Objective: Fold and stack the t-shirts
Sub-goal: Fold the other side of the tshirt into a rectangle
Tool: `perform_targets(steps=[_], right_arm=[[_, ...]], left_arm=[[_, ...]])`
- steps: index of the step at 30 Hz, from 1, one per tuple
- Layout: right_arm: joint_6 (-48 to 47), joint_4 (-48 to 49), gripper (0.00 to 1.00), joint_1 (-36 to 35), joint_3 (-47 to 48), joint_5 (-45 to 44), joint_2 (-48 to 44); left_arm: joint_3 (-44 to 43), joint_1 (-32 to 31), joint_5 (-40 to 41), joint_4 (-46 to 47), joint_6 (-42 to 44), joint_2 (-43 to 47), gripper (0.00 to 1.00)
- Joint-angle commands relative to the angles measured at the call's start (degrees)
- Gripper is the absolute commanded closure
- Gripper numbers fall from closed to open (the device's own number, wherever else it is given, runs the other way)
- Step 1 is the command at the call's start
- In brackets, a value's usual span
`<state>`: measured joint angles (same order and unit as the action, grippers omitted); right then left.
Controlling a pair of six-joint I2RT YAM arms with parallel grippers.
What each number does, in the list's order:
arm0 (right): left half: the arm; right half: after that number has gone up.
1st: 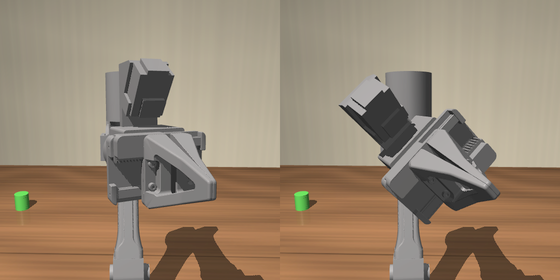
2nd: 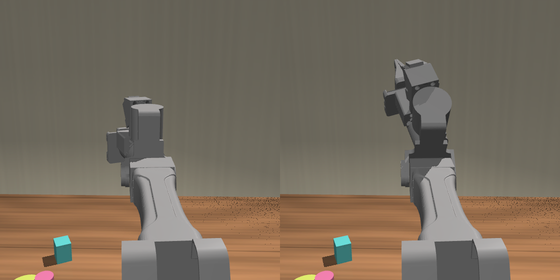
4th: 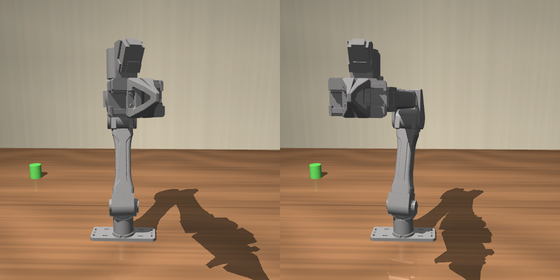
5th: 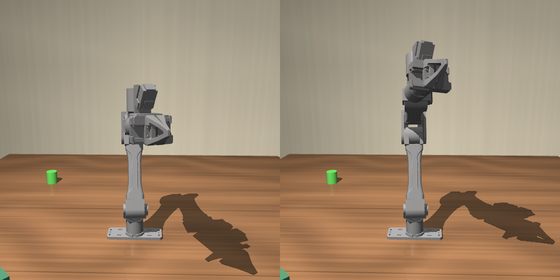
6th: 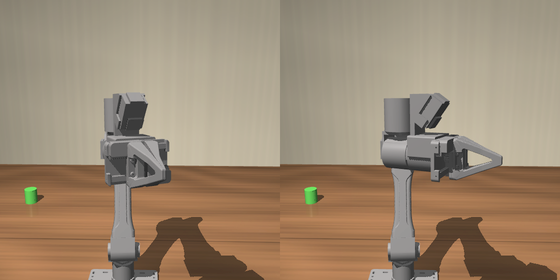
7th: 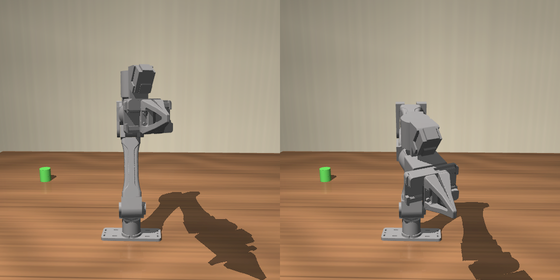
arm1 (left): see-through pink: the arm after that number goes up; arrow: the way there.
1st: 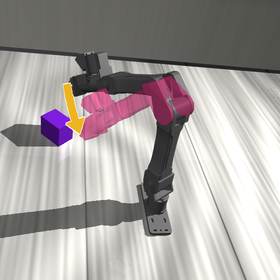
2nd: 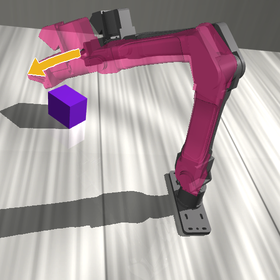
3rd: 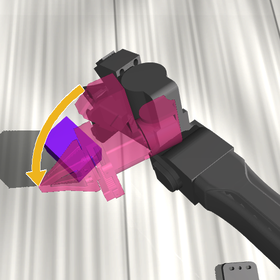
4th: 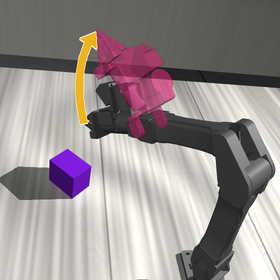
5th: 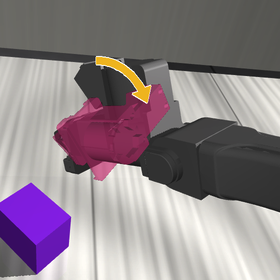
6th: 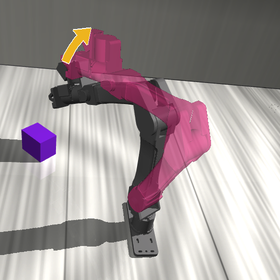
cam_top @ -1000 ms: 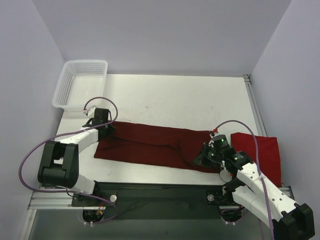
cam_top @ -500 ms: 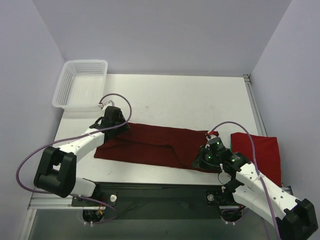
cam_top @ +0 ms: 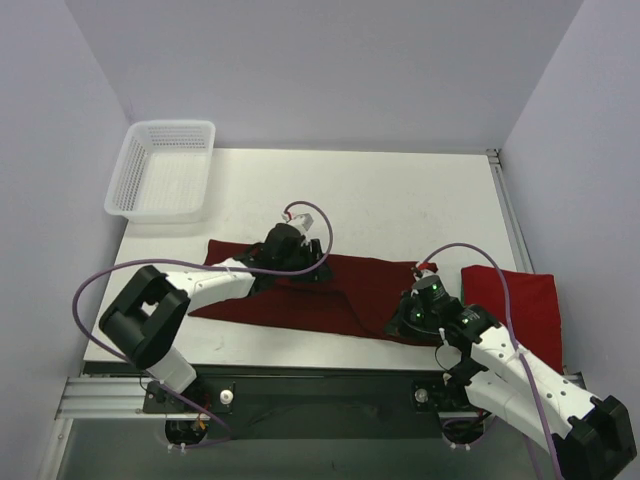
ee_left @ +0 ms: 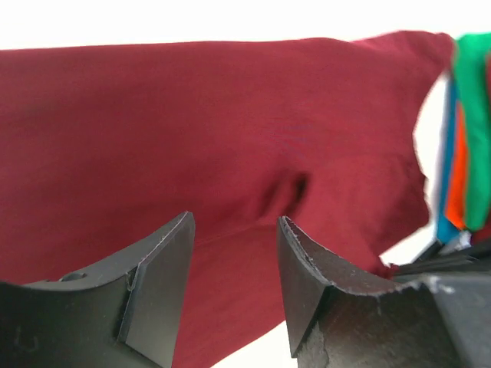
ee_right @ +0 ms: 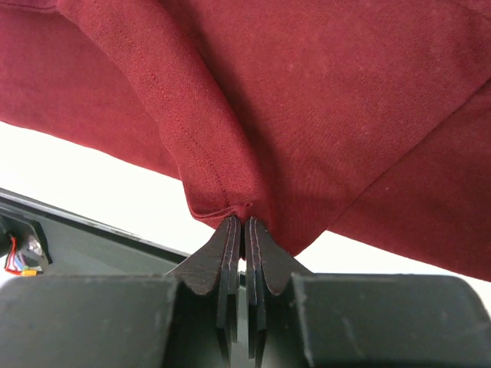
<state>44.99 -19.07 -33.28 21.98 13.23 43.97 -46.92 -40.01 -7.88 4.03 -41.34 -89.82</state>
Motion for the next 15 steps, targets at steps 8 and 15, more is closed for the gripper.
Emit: perform_targets(steps=[8,15], right_arm=[[-0.08,-1.85,1.0,-0.74,-0.27,-2.69,0.59],[-0.08,-2.37,1.0,-0.74,0.0,-2.95,0.07]], left_arm=[[-9.5,-6.92,-6.89,8.27,-0.23,-9.14,0.44],[-9.51,-7.89,-5.75,6.43,0.21,-9.41,0.5]])
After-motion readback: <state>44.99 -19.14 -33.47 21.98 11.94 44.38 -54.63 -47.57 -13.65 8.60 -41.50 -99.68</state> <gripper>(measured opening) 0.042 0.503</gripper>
